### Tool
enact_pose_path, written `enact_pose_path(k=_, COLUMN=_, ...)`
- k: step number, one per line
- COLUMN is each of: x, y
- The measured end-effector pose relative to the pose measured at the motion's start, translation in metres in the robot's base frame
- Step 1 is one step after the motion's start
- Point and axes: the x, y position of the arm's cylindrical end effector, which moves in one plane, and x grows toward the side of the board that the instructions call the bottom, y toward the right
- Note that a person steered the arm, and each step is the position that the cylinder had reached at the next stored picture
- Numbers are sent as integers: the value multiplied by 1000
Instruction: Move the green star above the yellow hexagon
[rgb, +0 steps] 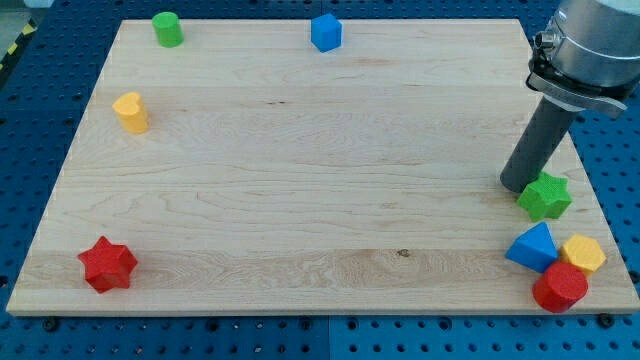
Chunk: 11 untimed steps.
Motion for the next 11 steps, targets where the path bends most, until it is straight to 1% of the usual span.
enact_pose_path(k=1, x=-3, y=-10)
enact_pose_path(k=2, x=-17, y=-20)
enact_pose_path(k=3, x=-32, y=-15)
enact_pose_path(k=4, x=-34, y=8)
enact_pose_path(k=7, x=5, y=32)
enact_pose_path(k=10, x=10, y=36)
enact_pose_path(k=11, x=22, y=39)
